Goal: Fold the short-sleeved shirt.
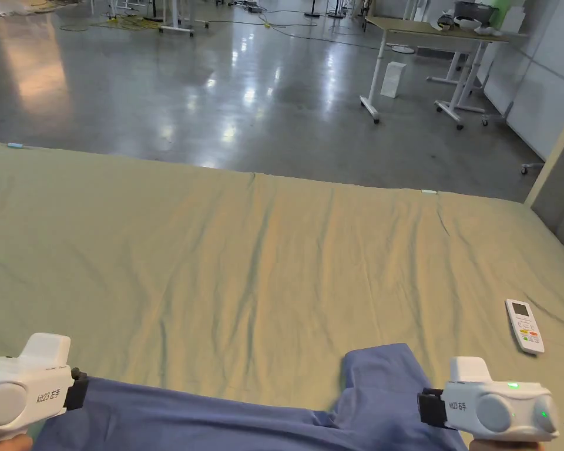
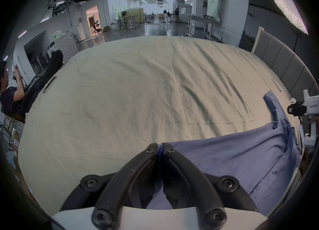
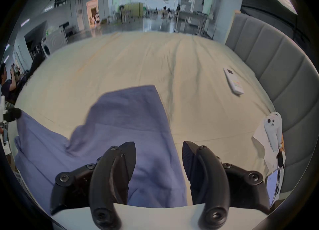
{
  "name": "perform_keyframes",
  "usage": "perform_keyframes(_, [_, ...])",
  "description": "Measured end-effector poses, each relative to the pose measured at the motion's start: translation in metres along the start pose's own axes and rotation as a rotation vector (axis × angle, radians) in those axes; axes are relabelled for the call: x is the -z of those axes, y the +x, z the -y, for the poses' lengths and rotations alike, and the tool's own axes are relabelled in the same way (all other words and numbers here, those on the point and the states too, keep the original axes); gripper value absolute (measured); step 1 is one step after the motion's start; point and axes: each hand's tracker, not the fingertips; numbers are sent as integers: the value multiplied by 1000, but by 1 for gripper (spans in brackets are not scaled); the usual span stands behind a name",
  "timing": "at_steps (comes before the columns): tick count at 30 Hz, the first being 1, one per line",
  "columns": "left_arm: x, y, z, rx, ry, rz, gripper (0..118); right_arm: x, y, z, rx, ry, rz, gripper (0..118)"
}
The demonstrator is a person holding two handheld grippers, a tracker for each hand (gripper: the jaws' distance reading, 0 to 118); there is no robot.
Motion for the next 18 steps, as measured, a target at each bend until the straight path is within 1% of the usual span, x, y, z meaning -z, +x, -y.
perform_keyframes(2, [-6, 2, 4, -16, 14, -3, 6, 17, 1, -5, -5, -16, 0, 64])
perform_keyframes(3, [-8, 2, 5, -15, 16, -3, 6, 24, 2, -8, -8, -35, -7, 65])
perform_keyframes(5, [-10, 3, 9, -16, 17, -10, 6, 28, 1, -9, 18, -76, -19, 63])
perform_keyframes(6, [-11, 5, 10, -16, 18, -11, 6, 31, 0, -10, 25, -86, -15, 57])
perform_keyframes(7, [-11, 5, 11, -22, 16, -12, 6, 34, -1, -11, 31, -91, -21, 49])
perform_keyframes(9, [-12, 4, 13, -28, 14, -12, 6, 38, -4, -10, 28, -86, -26, 40])
perform_keyframes(11, [-12, 5, 14, -33, 12, -16, 6, 37, -8, -12, -1, -84, -34, 14])
perform_keyframes(12, [-13, 4, 14, -34, 13, -16, 6, 40, -7, -12, 2, -81, -38, 1])
perform_keyframes(14, [-14, 4, 15, -39, 14, -20, 6, 41, -7, -12, 20, -76, -64, 1])
perform_keyframes(16, [-15, 4, 15, -45, 17, -20, 6, 38, -5, -9, 37, -74, -61, 1])
perform_keyframes(18, [-18, 4, 15, -56, 19, -18, 6, 28, -1, -6, 72, -42, -70, 1])
